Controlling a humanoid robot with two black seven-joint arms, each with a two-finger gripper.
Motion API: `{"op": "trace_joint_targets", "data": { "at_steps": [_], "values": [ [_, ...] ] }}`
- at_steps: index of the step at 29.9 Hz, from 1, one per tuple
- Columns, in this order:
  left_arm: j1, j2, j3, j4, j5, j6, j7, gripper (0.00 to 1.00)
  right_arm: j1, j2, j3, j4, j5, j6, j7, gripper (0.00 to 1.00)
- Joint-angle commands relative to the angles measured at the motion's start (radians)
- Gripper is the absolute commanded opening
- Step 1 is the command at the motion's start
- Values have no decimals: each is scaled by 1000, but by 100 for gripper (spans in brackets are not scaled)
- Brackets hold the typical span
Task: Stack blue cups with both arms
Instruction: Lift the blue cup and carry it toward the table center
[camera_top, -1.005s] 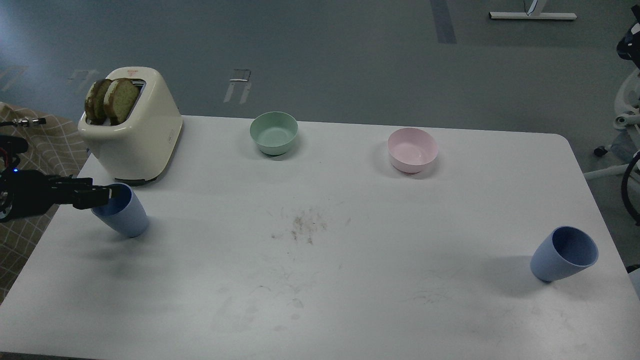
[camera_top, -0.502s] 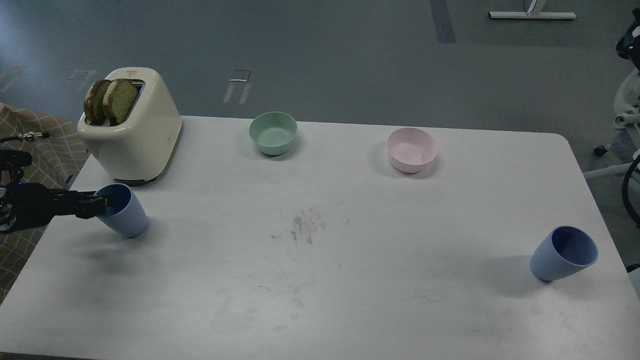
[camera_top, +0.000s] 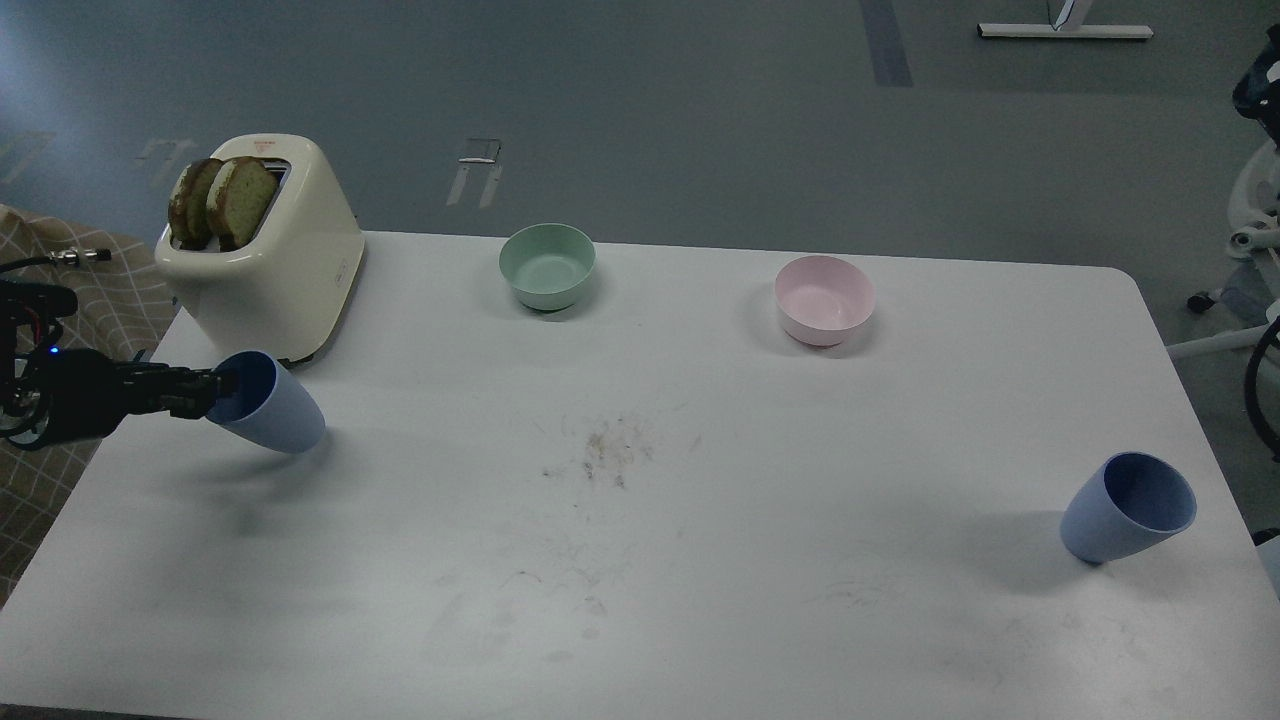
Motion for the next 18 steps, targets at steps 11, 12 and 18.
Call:
{"op": "trace_joint_targets", "data": {
  "at_steps": [11,12,18],
  "values": [
    [-412,-202,1,-307,97,-173,0,0,-60,-6,81,1,0,0,0,100],
    [-436,-263,1,-307,126,-173,5,0,-78,-6,94,1,0,0,0,100],
    [-486,-469,53,-263,221,-173,6,0,-151,-7,133,2,0,0,0,100]
  ]
}}
